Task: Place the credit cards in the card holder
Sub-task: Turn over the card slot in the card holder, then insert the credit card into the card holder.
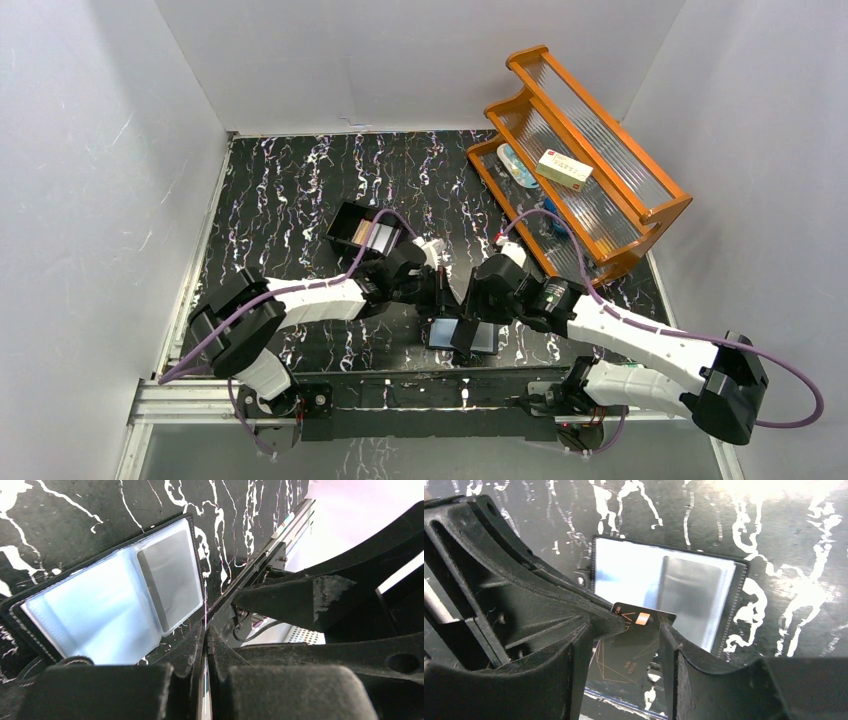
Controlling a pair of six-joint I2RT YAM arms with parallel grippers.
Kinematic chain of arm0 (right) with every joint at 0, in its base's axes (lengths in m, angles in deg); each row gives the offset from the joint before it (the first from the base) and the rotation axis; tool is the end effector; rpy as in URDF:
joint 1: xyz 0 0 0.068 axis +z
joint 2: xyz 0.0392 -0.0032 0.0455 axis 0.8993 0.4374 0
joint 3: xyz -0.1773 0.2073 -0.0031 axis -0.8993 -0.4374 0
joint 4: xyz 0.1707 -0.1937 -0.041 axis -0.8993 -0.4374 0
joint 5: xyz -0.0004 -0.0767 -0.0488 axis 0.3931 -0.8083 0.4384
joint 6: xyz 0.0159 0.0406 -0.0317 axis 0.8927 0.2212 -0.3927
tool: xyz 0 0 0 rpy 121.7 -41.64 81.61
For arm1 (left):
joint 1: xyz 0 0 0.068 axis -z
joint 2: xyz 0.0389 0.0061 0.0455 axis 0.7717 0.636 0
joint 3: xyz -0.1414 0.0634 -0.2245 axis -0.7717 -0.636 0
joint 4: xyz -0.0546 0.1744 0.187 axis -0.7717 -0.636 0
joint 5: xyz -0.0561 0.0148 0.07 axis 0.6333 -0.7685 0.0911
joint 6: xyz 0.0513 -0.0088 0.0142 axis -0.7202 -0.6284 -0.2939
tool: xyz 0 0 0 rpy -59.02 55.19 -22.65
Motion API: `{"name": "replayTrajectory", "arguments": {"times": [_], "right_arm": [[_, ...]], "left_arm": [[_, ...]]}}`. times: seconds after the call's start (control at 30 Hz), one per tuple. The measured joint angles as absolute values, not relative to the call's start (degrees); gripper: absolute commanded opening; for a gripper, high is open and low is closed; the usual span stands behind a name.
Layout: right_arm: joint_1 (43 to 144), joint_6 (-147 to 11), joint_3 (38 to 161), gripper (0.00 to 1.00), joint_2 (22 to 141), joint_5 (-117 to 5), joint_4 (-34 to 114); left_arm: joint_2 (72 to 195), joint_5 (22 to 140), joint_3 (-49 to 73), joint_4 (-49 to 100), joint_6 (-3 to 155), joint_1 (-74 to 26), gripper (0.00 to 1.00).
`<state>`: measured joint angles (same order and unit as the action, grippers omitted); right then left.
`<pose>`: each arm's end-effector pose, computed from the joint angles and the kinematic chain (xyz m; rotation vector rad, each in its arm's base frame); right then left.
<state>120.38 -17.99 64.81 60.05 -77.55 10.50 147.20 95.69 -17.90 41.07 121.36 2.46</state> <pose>0.1226 0.1690 0.2388 0.1196 2.4861 0.6189 0.1819 -0.2641 0.1888 0.2111 2.4348 -1.4555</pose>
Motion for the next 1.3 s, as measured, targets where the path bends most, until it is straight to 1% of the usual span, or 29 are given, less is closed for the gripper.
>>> {"name": "replayTrajectory", "arguments": {"times": [0.1, 0.17, 0.23, 0.5, 0.87, 1.3], "right_arm": [[120.29, -17.84, 64.81, 0.5, 59.27, -79.93, 7.89], [120.07, -17.86, 64.74, 0.42, 59.18, -80.87, 6.91], [119.63, -17.95, 64.04, 0.38, 59.05, -81.46, 6.87], [115.07, -19.07, 58.36, 0.36, 59.29, -79.64, 9.25], [109.86, -20.68, 50.84, 0.35, 60.27, -73.11, 16.02], [109.38, -20.7, 49.79, 0.33, 61.61, -71.62, 19.65]], "left_arm": [[148.86, 95.49, -16.59, 40.74, 121.12, 3.34, 0.0], [149.01, 94.35, -16.02, 38.76, 120.39, 3.62, 0.0], [149.01, 92.76, -15.6, 37.2, 119.65, 3.69, 0.0], [148.95, 87.18, -15.62, 34.89, 118.4, 3.67, 0.0], [149.21, 83.82, -17.46, 37.57, 119.24, 3.67, 0.0], [150.74, 83.77, -18.44, 41.09, 121.84, 3.67, 0.0]]}}
